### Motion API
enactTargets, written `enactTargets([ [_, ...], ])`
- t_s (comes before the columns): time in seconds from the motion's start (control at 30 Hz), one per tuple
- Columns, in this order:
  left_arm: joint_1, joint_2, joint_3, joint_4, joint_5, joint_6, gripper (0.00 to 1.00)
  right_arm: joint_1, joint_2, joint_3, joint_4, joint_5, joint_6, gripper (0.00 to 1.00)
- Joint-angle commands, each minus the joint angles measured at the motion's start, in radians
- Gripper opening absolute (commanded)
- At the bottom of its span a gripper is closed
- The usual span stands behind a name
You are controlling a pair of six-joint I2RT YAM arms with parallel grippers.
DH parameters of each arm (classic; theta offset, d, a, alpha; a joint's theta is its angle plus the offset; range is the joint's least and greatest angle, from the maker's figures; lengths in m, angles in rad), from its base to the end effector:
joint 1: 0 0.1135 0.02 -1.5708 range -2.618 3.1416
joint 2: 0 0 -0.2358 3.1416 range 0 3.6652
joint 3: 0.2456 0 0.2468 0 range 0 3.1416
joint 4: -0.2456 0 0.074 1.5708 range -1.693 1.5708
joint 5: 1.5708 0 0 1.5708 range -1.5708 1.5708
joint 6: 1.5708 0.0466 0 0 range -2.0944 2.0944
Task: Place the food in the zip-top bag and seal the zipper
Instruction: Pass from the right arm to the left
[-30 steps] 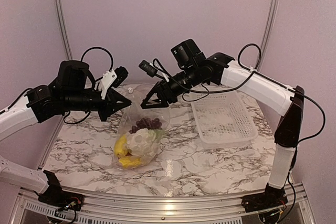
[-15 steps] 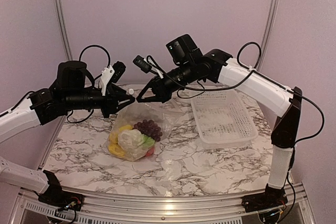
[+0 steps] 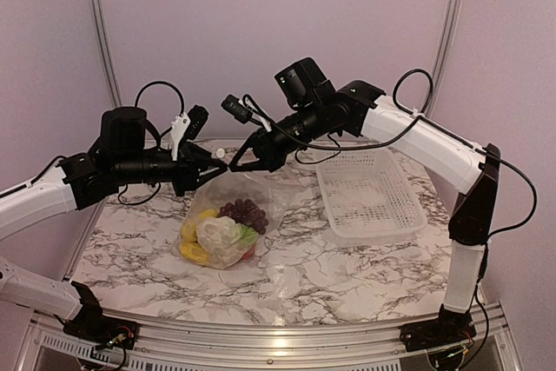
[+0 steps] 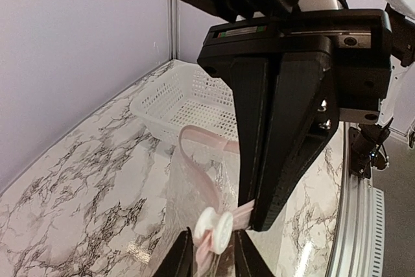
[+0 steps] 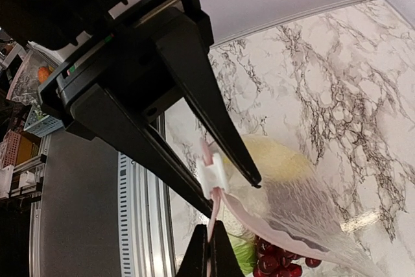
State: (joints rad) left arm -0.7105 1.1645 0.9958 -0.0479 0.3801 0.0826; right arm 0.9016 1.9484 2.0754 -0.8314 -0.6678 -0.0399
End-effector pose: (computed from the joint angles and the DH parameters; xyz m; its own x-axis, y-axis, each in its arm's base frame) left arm 0.2066 -0.2006 0.3239 -0.0897 0.1783 -0.9799 0.8908 0.4544 0.0011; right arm 0.2386 0.3482 0.3509 -0.3652 -0.5122 -0.7774 -0.9239 0.0967 0.3703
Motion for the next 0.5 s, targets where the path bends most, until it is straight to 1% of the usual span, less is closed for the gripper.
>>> enactTargets([
  [0.0,0.023,-0.005,-0.039,0.039,0.062,-0.012,0.24,0.007,-0.036,0.017,0.002,-0.004,-0.016,0.00],
  [0.07,0.029,-0.005,-0.047,0.039,0.086,-0.010,0.21,0.007,-0.033,0.018,0.001,-0.009,-0.015,0.00],
  [0.27,0.041,0.011,-0.051,0.039,0.095,-0.014,0.04,0.007,-0.026,0.022,0.003,-0.011,-0.012,0.00],
  [0.3,0.043,0.014,-0.050,0.065,0.094,-0.015,0.01,0.007,-0.025,0.024,0.003,-0.009,-0.012,0.00],
  [0.4,0.045,0.015,-0.042,0.072,0.093,-0.013,0.00,0.007,-0.020,0.047,-0.009,0.033,-0.019,0.21],
  [0.47,0.046,0.015,-0.030,0.056,0.091,-0.001,0.00,0.006,-0.024,0.073,-0.015,0.079,-0.028,0.31],
])
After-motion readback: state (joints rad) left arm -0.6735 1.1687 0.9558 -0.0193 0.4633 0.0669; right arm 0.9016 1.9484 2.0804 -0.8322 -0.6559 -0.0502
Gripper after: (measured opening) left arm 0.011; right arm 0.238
